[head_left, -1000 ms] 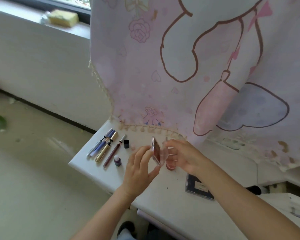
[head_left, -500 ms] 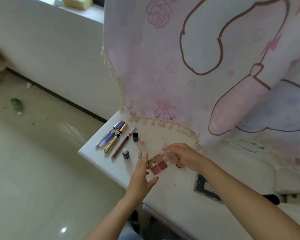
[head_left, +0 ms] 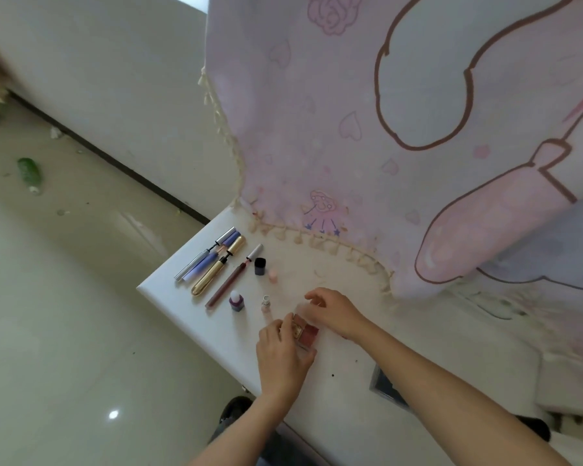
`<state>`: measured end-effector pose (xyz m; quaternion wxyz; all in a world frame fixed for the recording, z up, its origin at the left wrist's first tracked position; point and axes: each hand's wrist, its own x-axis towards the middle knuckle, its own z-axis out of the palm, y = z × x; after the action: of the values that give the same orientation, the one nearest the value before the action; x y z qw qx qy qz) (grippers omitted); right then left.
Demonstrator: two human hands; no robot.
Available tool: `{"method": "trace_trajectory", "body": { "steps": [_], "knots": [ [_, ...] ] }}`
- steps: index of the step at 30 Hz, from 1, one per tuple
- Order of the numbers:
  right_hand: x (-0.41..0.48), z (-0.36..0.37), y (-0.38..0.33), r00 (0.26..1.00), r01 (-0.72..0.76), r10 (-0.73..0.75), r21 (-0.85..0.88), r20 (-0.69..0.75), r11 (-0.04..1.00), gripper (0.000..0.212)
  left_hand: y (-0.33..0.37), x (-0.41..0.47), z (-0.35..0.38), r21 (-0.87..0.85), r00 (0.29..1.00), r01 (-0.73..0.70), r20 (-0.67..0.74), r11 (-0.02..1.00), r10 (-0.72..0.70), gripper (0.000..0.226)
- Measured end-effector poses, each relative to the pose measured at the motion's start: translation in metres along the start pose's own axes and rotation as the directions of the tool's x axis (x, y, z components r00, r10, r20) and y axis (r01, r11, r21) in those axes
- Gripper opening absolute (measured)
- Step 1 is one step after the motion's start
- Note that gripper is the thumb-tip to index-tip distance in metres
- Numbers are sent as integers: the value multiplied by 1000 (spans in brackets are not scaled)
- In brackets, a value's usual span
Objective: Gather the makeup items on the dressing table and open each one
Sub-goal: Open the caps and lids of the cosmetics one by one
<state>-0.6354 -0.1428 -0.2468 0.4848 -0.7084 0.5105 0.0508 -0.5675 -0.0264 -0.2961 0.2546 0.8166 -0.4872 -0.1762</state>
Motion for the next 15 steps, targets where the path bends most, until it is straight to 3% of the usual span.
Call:
{"method": "trace_trajectory", "body": {
  "steps": [4,8,11,15],
  "knots": [
    [-1,1,9,993,90,-72,-206,91,974,56,-5,-1,5,39,999,38,30,999,-39,85],
    [-2,5,17,987,92,-59,-223,149,971,62,-8,-4,3,31,997,34,68,999,-36,92],
    [-1,4,17,989,94,-69,-187,134,978,54,-9,-5,0,50,995,28,93,998,-33,97],
    [3,-10,12,998,56,-57,21,35,998,28,-13,-5,-5,103,994,29,98,994,-39,99]
  ]
}}
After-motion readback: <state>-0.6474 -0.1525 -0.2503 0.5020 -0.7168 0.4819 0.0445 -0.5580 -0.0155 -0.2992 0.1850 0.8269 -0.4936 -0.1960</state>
